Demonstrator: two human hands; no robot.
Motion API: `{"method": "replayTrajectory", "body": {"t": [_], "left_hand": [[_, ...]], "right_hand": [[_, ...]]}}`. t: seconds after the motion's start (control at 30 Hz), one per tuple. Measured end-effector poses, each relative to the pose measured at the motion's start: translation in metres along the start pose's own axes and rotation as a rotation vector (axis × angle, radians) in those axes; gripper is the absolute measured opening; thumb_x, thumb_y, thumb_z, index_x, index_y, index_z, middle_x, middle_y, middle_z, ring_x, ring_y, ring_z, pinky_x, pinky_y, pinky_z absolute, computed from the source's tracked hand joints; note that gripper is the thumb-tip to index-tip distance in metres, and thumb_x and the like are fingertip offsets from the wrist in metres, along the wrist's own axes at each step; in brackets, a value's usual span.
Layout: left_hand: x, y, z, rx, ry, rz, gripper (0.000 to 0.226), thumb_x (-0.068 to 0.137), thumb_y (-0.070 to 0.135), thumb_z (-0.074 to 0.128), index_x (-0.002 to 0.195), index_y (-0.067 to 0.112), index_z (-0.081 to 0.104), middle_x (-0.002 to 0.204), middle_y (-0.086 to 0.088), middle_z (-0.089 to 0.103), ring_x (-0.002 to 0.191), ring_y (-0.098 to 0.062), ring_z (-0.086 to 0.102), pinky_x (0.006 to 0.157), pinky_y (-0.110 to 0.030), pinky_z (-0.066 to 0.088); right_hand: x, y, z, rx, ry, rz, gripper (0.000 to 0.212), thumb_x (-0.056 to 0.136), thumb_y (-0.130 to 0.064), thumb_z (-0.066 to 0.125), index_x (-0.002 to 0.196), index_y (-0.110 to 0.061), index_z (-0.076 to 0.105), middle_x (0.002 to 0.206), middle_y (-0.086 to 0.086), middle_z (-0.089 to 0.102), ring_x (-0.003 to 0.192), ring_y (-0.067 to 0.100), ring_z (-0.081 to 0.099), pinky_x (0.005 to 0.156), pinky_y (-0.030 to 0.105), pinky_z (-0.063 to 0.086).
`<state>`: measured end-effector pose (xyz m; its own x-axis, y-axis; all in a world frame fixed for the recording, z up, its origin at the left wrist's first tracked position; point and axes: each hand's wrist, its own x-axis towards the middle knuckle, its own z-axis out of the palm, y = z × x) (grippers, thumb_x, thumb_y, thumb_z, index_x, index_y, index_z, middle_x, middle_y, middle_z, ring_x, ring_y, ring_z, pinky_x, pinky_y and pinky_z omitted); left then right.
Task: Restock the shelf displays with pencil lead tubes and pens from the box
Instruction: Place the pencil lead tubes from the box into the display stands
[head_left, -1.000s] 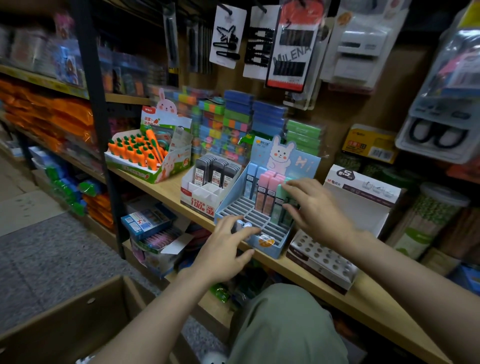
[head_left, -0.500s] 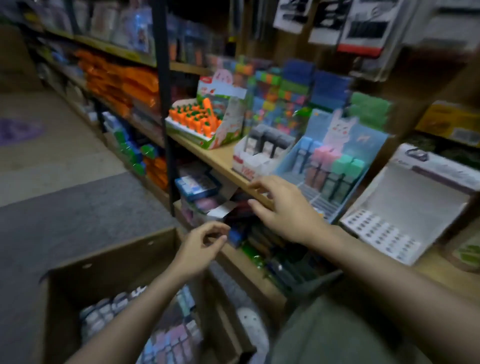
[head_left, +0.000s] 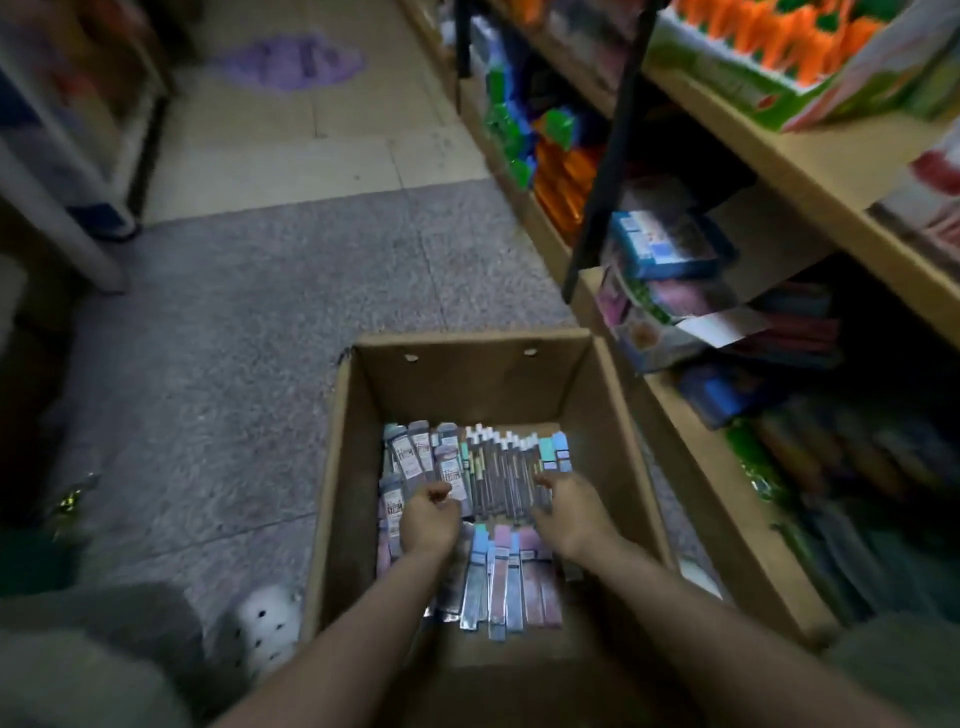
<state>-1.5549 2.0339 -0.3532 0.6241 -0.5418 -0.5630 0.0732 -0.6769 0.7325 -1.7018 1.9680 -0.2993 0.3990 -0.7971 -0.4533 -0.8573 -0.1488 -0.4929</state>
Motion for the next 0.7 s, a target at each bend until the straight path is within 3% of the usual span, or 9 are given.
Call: {"method": "replayTrajectory", "body": {"t": [0.1,0.23,0.4,0.57,0.7], "left_hand": [[0.015,-0.003,0.007,0.248,-0.023,0.114,0.038,0.090,0.005,0.060,0.128,0.009,0.056,0.130,-0.014,0.058,0.119,-0.029,0.053,0.103,-0.039,0.044],[0.033,-0.009,0.009,0.620,-0.014,0.284,0.060,0.093,0.019,0.056,0.148,0.017,0.033,0.161,-0.005,0.012,0.147,-0.030,0.007,0.118,-0.042,0.020],[0.049,-0.024,0.012,0.815,-0.060,0.322,0.067,0.097,0.033,0.050,0.154,0.023,0.017,0.162,-0.004,-0.015,0.148,-0.031,-0.014,0.122,-0.043,0.007],[0.042,-0.045,0.017,0.823,-0.080,0.478,0.062,0.096,0.031,0.048,0.152,0.024,0.022,0.163,0.002,-0.009,0.148,-0.025,-0.014,0.121,-0.038,0.003],[0.038,-0.049,0.018,0.652,-0.039,0.582,0.045,0.091,0.012,0.054,0.135,0.015,0.051,0.155,-0.003,0.032,0.146,-0.026,0.017,0.117,-0.031,0.019]], "right_hand": [[0.018,0.014,0.025,-0.096,-0.006,0.003,0.056,0.094,-0.024,0.057,0.146,-0.012,0.039,0.151,0.017,0.034,0.141,0.028,0.030,0.115,0.027,0.024],[0.043,0.030,0.051,-0.270,-0.037,0.057,0.075,0.097,-0.041,0.050,0.156,-0.020,0.008,0.163,0.014,-0.006,0.150,0.031,-0.009,0.121,0.041,0.001],[0.063,0.042,0.074,-0.350,-0.080,0.122,0.086,0.098,-0.053,0.041,0.155,-0.013,-0.009,0.160,0.020,-0.017,0.148,0.037,-0.015,0.121,0.046,0.000],[0.065,0.038,0.093,-0.324,0.010,0.095,0.082,0.099,-0.054,0.037,0.155,-0.009,-0.004,0.162,0.016,-0.015,0.149,0.033,-0.013,0.121,0.044,0.001],[0.062,0.030,0.101,-0.305,-0.034,0.001,0.073,0.102,-0.045,0.036,0.156,-0.012,-0.001,0.162,0.009,-0.016,0.150,0.026,-0.014,0.120,0.039,-0.003]]}}
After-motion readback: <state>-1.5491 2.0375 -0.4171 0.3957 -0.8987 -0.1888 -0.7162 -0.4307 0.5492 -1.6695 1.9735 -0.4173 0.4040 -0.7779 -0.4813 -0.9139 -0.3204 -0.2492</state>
